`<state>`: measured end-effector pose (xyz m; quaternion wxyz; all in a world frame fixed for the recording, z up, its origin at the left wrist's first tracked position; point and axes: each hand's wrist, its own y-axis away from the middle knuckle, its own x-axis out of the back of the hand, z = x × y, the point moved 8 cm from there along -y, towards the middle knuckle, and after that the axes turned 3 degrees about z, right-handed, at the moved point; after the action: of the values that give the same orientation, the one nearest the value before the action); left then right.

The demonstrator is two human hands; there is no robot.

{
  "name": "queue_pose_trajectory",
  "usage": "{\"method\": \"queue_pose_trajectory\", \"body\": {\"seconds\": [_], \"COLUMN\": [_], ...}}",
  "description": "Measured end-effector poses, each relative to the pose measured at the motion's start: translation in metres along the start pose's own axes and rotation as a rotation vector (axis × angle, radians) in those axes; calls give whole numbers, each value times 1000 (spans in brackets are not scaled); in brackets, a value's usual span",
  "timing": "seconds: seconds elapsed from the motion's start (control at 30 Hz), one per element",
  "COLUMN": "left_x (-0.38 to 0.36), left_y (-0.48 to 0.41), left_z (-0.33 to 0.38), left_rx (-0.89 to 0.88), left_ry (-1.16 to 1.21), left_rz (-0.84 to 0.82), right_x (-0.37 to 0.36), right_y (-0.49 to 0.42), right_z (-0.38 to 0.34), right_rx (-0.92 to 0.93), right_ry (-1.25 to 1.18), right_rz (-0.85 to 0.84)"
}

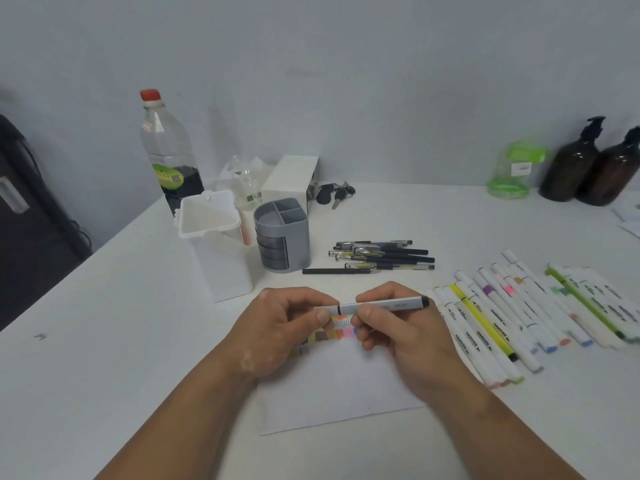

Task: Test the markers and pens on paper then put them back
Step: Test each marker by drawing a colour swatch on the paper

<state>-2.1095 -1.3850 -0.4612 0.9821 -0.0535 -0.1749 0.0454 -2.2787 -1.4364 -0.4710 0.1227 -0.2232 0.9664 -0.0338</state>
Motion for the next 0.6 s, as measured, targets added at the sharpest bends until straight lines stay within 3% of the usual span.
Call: {"method": "queue_pose_trajectory", "body": {"seconds": [0.23,0.43,0.6], "left_x": [-7,-1,-32], "left_y": [-3,-2,4], "left_z": [3,0,5], "left_rx": [8,-15,-37], "left_ry": [244,253,270], "left_rz": [4,21,-189], "right_x": [1,-8,-2], "right_y": [-2,4,17], "right_z": [-4,-11,-25], "right_rx": [-32,-43,-44], "right_ry": [-4,67,120], "right_rz": [16,45,115]}}
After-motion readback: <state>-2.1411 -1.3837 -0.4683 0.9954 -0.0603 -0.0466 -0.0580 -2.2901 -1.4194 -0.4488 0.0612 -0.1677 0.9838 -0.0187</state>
